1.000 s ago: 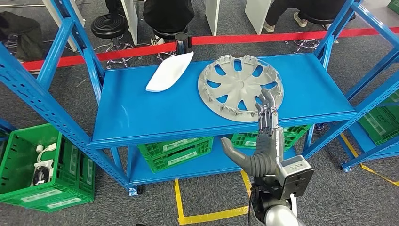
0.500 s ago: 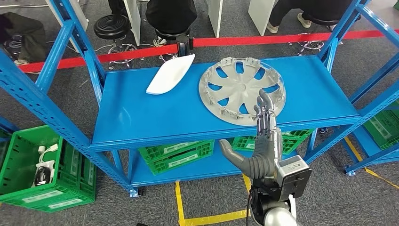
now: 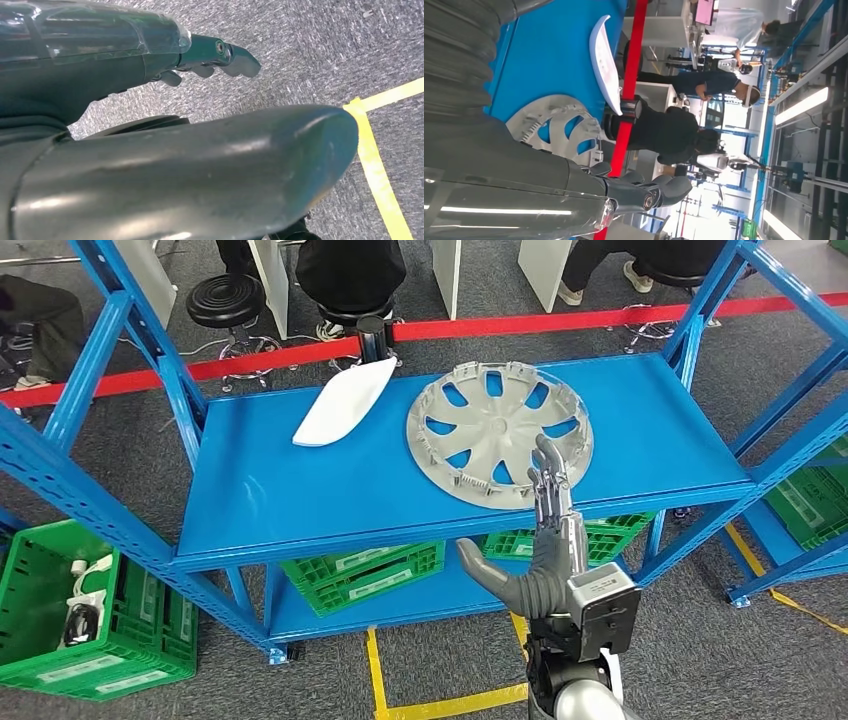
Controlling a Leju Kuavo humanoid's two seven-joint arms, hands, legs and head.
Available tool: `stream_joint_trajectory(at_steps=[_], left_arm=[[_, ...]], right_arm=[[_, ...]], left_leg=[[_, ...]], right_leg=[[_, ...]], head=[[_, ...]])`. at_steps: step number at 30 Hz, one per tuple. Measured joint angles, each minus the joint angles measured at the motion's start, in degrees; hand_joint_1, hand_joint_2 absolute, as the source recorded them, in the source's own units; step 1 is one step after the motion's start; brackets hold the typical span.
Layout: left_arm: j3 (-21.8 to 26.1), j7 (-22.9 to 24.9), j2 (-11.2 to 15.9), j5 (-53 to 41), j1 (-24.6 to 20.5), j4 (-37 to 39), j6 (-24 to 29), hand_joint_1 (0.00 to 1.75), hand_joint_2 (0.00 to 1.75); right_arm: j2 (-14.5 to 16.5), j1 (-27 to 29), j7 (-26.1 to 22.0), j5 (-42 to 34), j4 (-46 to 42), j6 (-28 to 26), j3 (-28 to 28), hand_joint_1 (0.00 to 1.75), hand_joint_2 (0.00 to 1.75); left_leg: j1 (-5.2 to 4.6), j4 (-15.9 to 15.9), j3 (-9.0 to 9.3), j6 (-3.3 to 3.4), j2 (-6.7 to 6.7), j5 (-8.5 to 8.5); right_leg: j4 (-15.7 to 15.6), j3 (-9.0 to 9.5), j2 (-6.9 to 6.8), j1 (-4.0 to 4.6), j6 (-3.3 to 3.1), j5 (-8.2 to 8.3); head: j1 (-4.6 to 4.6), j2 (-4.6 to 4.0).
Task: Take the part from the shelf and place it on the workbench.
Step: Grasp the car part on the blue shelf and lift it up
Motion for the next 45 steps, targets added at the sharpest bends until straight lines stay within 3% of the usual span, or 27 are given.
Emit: stream_joint_trajectory(at_steps=[9, 15, 17, 19, 21, 22, 23, 24, 26, 28, 31, 33, 35, 37, 38, 39, 40, 42, 43, 45], left_arm=[[0.0, -0.2, 0.0, 0.0, 0.0, 0.0, -0.7, 0.0, 0.0], [0.0, -0.5, 0.1, -0.2, 0.0, 0.0, -0.7, 0.0, 0.0], [0.0, -0.5, 0.0, -0.2, 0.0, 0.0, -0.7, 0.0, 0.0], [0.0, -0.4, 0.0, -0.2, -0.1, 0.0, -0.7, 0.0, 0.0], [0.0, -0.3, -0.1, -0.2, 0.0, 0.0, -0.8, 0.0, 0.0], [0.0, -0.3, -0.1, -0.2, 0.0, 0.0, -0.8, 0.0, 0.0], [0.0, -0.2, -0.1, -0.2, 0.0, 0.0, -0.9, 0.0, 0.0], [0.0, -0.2, -0.1, -0.2, 0.1, 0.0, -0.9, 0.0, 0.0], [0.0, -0.2, -0.1, -0.2, 0.1, 0.0, -0.9, 0.0, 0.0], [0.0, -0.2, -0.1, -0.3, 0.0, 0.0, -1.0, 0.0, 0.0], [0.0, -0.2, -0.1, -0.3, -0.1, 0.0, -1.0, 0.0, 0.0], [0.0, -0.2, -0.1, -0.4, -0.1, 0.0, -1.0, 0.0, 0.0], [0.0, -0.3, -0.1, -0.4, -0.2, 0.0, -1.0, 0.0, 0.0], [0.0, -0.2, -0.1, -0.4, -0.1, 0.0, -1.0, 0.0, 0.0], [0.0, -0.2, -0.1, -0.4, 0.0, 0.0, -1.0, 0.0, 0.0], [0.0, -0.2, -0.1, -0.5, 0.0, 0.0, -1.0, 0.0, 0.0], [0.0, -0.2, -0.1, -0.5, 0.1, 0.0, -1.0, 0.0, 0.0], [0.0, -0.1, 0.0, -0.6, 0.0, 0.0, -1.0, 0.0, 0.0], [0.0, 0.0, -0.1, -0.6, 0.0, 0.0, -1.0, 0.0, 0.0], [0.0, 0.3, -0.1, -0.7, 0.1, 0.0, -1.0, 0.0, 0.0]], right_arm=[[0.0, 0.0, 0.0, -0.1, 0.5, 0.5, 0.3, 0.0, 1.75], [0.0, -0.1, 0.1, -0.5, 1.1, 1.3, 0.4, 0.0, 1.75], [0.0, -0.2, 0.2, -0.5, 1.3, 1.5, 0.5, 0.0, 1.75], [0.0, -0.3, 0.2, -0.5, 1.4, 1.5, 0.6, 0.0, 1.75], [0.0, -0.3, 0.4, -0.5, 1.6, 1.6, 0.7, 0.0, 1.75], [0.0, -0.3, 0.5, -0.5, 1.8, 1.6, 0.8, 0.0, 1.75], [0.0, -0.2, 0.6, -0.5, 1.9, 1.6, 0.9, 0.0, 1.75], [0.0, -0.2, 0.7, -0.5, 2.1, 1.6, 1.0, 0.0, 1.75], [0.0, -0.2, 0.7, -0.5, 2.3, 1.7, 1.1, 0.0, 1.75], [0.0, -0.3, 0.7, -0.5, 2.5, 1.7, 1.2, 0.0, 1.75], [0.0, -0.3, 0.8, -0.5, 2.7, 1.7, 1.4, 0.0, 1.75], [0.0, -0.4, 0.8, -0.5, 2.7, 1.7, 1.4, 0.0, 1.75], [0.0, -0.5, 0.8, -0.5, 2.7, 1.7, 1.4, 0.0, 1.75], [0.0, -0.6, 0.8, -0.5, 2.8, 1.8, 1.4, 0.0, 1.75], [0.0, -0.5, 0.8, -0.5, 2.9, 1.8, 1.4, 0.0, 1.75], [0.0, -0.5, 0.8, -0.5, 3.0, 1.8, 1.4, 0.0, 1.75], [0.0, -0.5, 0.8, -0.5, 3.1, 1.8, 1.4, 0.0, 1.75], [0.0, -0.5, 0.8, -0.5, 3.3, 1.9, 1.4, 0.0, 1.75], [0.0, -0.5, 0.8, -0.5, 3.3, 1.9, 1.4, 0.0, 1.75], [0.0, -0.5, 1.0, -0.5, 3.3, 1.8, 1.5, 0.0, 1.75]], left_leg=[[-0.24, 0.1, -0.01, -0.14, 0.06, 0.0], [-0.56, 0.4, -0.17, 0.49, 0.06, -0.19], [-0.19, -0.2, 0.11, 0.91, 0.12, 0.2], [0.2, -0.8, 0.56, 1.29, 0.24, 0.57], [0.19, -0.9, 0.73, 1.44, 0.31, 0.49], [0.19, -0.9, 0.85, 1.44, 0.31, 0.39], [0.2, -0.9, 1.05, 1.37, 0.27, 0.22], [0.24, -0.8, 1.36, 1.24, 0.2, 0.0], [0.34, -0.8, 2.2, 0.78, 0.04, -0.66], [0.24, -0.7, 2.42, 0.15, -0.05, -1.31], [0.18, -0.5, 2.08, -0.64, 0.02, -1.8], [0.34, 0.9, 1.61, -1.23, 0.05, -2.99], [0.57, 6.9, -1.53, -1.73, -0.01, -5.81], [0.78, 14.9, -6.59, -2.03, -0.08, -8.27], [0.88, 16.9, -8.39, -2.12, -0.1, -8.07], [0.99, 16.8, -9.11, -2.16, -0.09, -6.63], [1.09, 14.4, -8.67, -2.16, -0.07, -4.16], [1.17, 7.1, -6.12, -2.06, -0.02, 0.72], [1.16, 4.4, -5.03, -1.91, -0.01, 1.93], [1.06, 2.5, -4.21, -1.74, -0.03, 2.12]], right_leg=[[-0.1, 0.11, -0.01, -0.25, 0.09, 0.07], [-0.3, 0.2, -0.05, -0.46, 0.78, 0.25], [0.0, 0.02, -0.01, -0.45, 1.19, -0.12], [3.8, -1.71, 0.03, -0.5, 1.74, -2.18], [11.4, -5.58, 0.03, -0.74, 2.25, -5.35], [14.7, -7.42, 0.02, -0.89, 2.43, -6.21], [16.2, -8.43, 0.01, -1.01, 2.55, -5.93], [15.5, -8.41, 0.0, -1.11, 2.6, -4.54], [8.5, -5.56, -0.01, -1.28, 2.52, 0.15], [2.3, -2.84, 0.01, -1.22, 2.03, 2.39], [0.7, -2.23, 0.06, -0.97, 0.82, 1.55], [0.4, -1.93, 0.03, -1.03, 0.19, 1.36], [0.2, -1.6, -0.11, -1.07, -0.36, 1.15], [0.2, -1.43, -0.19, -0.99, -0.64, 0.85], [0.2, -1.26, -0.18, -0.97, -0.66, 0.69], [0.3, -1.01, -0.14, -0.96, -0.57, 0.5], [0.3, -0.64, -0.1, -0.97, -0.44, 0.27], [0.4, 0.07, -0.02, -0.92, 0.04, -0.32], [0.6, 0.22, 0.02, -0.86, 0.32, -0.59], [0.9, 0.22, 0.1, -0.74, 0.06, -0.97]], head=[[0.11, 0.0], [-0.07, 0.0], [-0.05, 0.0], [0.38, 0.0], [0.92, 0.0], [1.07, 0.0], [1.15, 0.0], [1.23, 0.0], [1.44, 0.0], [1.51, 0.0], [1.02, 0.0], [0.65, 0.0], [0.17, 0.0], [-0.21, 0.0], [-0.25, 0.0], [-0.28, 0.0], [-0.31, 0.0], [-0.4, 0.0], [-0.45, 0.0], [-0.22, 0.0]])
